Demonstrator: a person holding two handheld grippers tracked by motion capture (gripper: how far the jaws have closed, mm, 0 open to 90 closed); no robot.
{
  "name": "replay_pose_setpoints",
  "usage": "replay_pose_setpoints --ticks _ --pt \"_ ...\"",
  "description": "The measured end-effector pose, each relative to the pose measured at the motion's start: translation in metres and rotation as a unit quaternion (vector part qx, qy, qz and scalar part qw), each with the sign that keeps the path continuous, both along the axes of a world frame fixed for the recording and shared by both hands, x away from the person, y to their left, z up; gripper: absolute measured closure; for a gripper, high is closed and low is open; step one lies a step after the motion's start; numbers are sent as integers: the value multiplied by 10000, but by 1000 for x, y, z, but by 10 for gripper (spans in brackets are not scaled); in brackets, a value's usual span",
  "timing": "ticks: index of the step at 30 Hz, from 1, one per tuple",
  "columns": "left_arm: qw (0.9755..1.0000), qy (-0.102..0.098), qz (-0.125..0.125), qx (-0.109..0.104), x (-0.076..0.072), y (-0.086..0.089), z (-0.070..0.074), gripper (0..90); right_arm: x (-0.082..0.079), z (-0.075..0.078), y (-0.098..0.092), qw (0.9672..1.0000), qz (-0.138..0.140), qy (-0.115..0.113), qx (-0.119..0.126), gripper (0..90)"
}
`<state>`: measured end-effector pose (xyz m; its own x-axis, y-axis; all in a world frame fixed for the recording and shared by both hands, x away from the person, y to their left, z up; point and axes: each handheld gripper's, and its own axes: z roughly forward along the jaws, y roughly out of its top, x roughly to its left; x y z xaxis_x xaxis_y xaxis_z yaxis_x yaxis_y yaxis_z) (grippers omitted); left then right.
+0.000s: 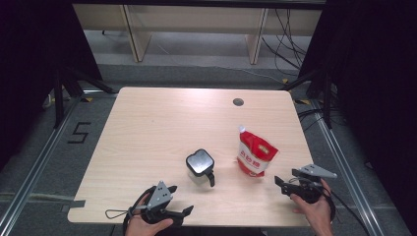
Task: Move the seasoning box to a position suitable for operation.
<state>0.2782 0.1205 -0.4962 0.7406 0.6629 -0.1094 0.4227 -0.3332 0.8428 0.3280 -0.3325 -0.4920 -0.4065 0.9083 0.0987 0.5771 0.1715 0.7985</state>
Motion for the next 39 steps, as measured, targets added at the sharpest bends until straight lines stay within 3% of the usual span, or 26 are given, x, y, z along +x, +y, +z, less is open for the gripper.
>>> replay_pose_setpoints --ticks 3,4,5,6,7,8,10,11,12,13,14,15,19,21,25,26,29,30,32,33,34,36,37,38,39 --pt "10000 -59 -24 67 1 0 0 150 -24 5 8 9992 -214 -107 -309 169" --pt "10000 36 48 -7 -1 -1 -1 150 -24 5 8 9992 -214 -107 -309 169" --pt "10000 -33 -2 62 0 0 -1 150 -36 5 11 9992 -100 -228 -302 184" --pt "9999 -68 -61 76 0 -1 -1 150 -40 6 10 9990 130 -242 -344 192" --pt "9999 -68 -61 76 0 -1 -1 150 -40 6 10 9990 130 -242 -344 192" --pt "9997 -89 -81 208 1 0 -1 149 -49 5 13 9994 203 -92 -269 193" --pt "9998 -68 -62 180 1 -1 -1 149 -52 5 14 9995 225 -33 -206 196" --pt "9999 -61 -65 145 2 -1 -1 149 -56 5 18 9999 84 46 -102 199" --pt "9997 -68 -66 225 2 0 -1 149 -54 5 15 9994 254 -39 -247 197" --pt "9999 39 33 123 1 0 -2 149 -55 5 15 9994 253 -27 -254 195" --pt "9998 -53 -22 187 2 0 -2 149 -56 5 18 9998 98 30 -175 195" --pt "9998 -44 -25 195 2 0 -2 149 -54 4 15 9993 230 -17 -305 195" --pt "9998 56 -36 186 2 -1 -3 150 -54 4 14 9993 247 0 -265 195" --pt "9997 -42 -57 234 3 -1 -3 150 -54 4 14 9993 256 5 -279 195" --pt "9999 -6 50 164 1 -1 -3 152 -54 4 15 9993 255 -16 -267 195" --pt "9995 -72 -26 309 3 1 -1 153 -53 3 15 9991 219 -42 -360 196" --pt "9998 -66 9 211 3 0 -2 157 -53 4 16 9992 200 -35 -353 199" --pt "10000 28 75 -2 3 0 -2 163 -54 5 15 9993 281 -25 -254 200" --pt "9999 28 97 -60 3 0 -2 169 -54 5 15 9993 281 -28 -259 200" --pt "9999 -43 117 12 2 -1 -1 177 -54 4 15 9993 274 -23 -267 200" --pt "9998 0 152 -147 1 -4 0 211 -54 4 15 9992 285 -36 -277 200" --pt "9997 36 125 -204 1 -5 0 246 -54 4 15 9992 287 -43 -278 200" --pt "9996 34 23 -266 1 -8 0 356 -53 4 15 9992 287 -54 -288 200" --pt "9996 -94 -53 -262 1 -13 1 400 -54 4 16 9992 205 -111 -333 200" --pt "9996 -94 -53 -262 1 -13 1 426 -54 4 16 9992 205 -111 -333 200"
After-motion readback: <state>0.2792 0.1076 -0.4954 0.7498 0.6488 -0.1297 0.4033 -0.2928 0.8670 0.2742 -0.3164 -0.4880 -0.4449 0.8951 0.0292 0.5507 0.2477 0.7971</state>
